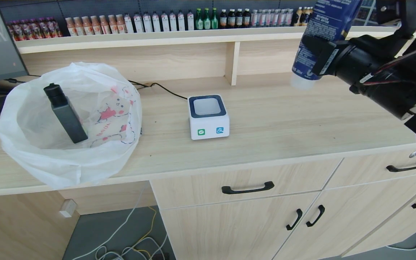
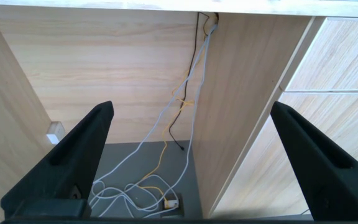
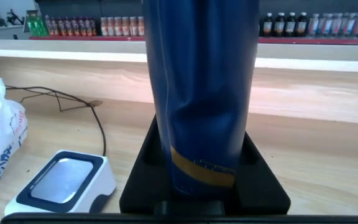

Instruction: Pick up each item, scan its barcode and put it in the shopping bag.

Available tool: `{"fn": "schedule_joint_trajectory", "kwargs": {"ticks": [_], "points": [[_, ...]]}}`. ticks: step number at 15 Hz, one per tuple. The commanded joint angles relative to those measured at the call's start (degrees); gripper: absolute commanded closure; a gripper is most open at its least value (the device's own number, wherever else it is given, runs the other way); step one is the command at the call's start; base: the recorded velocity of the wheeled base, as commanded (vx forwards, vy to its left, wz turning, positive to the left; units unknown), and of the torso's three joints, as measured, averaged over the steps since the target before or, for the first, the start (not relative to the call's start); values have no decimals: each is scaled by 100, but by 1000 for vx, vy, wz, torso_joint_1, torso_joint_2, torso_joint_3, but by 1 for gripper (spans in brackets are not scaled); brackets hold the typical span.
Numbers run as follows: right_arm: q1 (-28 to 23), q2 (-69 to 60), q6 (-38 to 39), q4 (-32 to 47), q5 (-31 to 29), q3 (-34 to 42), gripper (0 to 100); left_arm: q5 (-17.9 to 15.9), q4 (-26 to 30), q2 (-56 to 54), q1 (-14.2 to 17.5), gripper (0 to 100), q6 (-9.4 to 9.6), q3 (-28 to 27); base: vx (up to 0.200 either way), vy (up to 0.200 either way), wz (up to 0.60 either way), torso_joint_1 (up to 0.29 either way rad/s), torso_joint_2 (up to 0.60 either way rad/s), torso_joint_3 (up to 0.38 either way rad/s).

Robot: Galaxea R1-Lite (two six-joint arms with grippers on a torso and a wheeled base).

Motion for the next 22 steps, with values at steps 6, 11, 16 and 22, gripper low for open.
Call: {"fn": "schedule_joint_trajectory", "kwargs": {"ticks": [6, 11, 16, 22], "points": [[327, -1321, -43, -5, 46, 1248, 100, 0, -1, -2, 1, 0, -4, 0, 0, 0, 0, 0, 0, 0], [327, -1971, 18, -40, 1136, 2198, 100, 0, -1, -2, 1, 0, -4, 0, 0, 0, 0, 0, 0, 0], [608, -2244, 836, -444, 1900, 2760, 100, 0, -1, -2, 1, 0, -4, 0, 0, 0, 0, 0, 0, 0], [1997, -1787, 1126, -822, 2050, 3112, 100, 0, -1, -2, 1, 0, -4, 0, 0, 0, 0, 0, 0, 0]]}}
